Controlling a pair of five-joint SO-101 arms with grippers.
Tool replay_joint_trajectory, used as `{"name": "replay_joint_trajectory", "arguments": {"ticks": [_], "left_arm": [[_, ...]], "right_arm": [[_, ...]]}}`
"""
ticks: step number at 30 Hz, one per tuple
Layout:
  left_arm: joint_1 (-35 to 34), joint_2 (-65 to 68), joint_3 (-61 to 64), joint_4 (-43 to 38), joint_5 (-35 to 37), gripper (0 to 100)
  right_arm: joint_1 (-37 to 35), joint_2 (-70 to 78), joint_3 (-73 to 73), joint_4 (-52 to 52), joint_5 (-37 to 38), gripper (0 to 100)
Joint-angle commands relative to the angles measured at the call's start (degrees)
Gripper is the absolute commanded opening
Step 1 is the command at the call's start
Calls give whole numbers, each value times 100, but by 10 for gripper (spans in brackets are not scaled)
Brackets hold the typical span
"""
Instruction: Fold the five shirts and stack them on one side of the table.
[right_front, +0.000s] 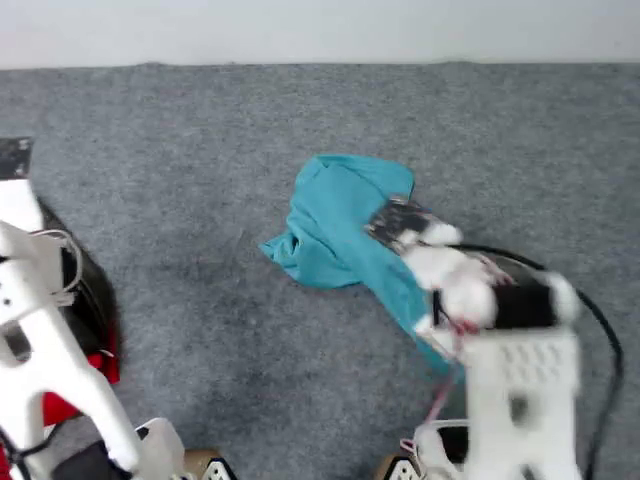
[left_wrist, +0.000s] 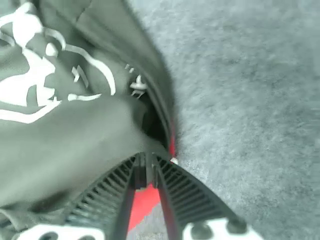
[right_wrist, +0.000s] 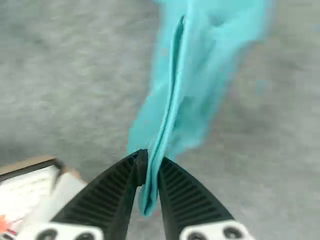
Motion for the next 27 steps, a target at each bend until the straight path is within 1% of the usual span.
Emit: {"name": "replay_joint_trajectory", "arguments": {"ticks": [1,4,7,12,15,21,24,27], "left_arm": [[607,-738,-66,123,-44,32],[1125,-1178,-57,123,-44,32],[1503,-1477,-48,123,-35,32],[1873,-1644,-40,123,-35,33],[2163,-1644,-40,123,-35,33],[2919,-1512,-4,-62,-18,34],[3182,-1020,-31,-176,-18,38],[3402,-237,-66,-176,-18,75]], "right_arm": [[848,-1165,-264,233,747,10],[1560,-1727,-369,224,1187,10],[2141,-2097,-651,224,1495,10],[2879,-2484,-1108,66,1644,10],[3213,-2589,-1073,-127,1644,10],[3301,-2615,-510,-110,1644,10],[3266,-2571,-44,-4,1662,10],[3090,-2615,536,154,1741,10]]}}
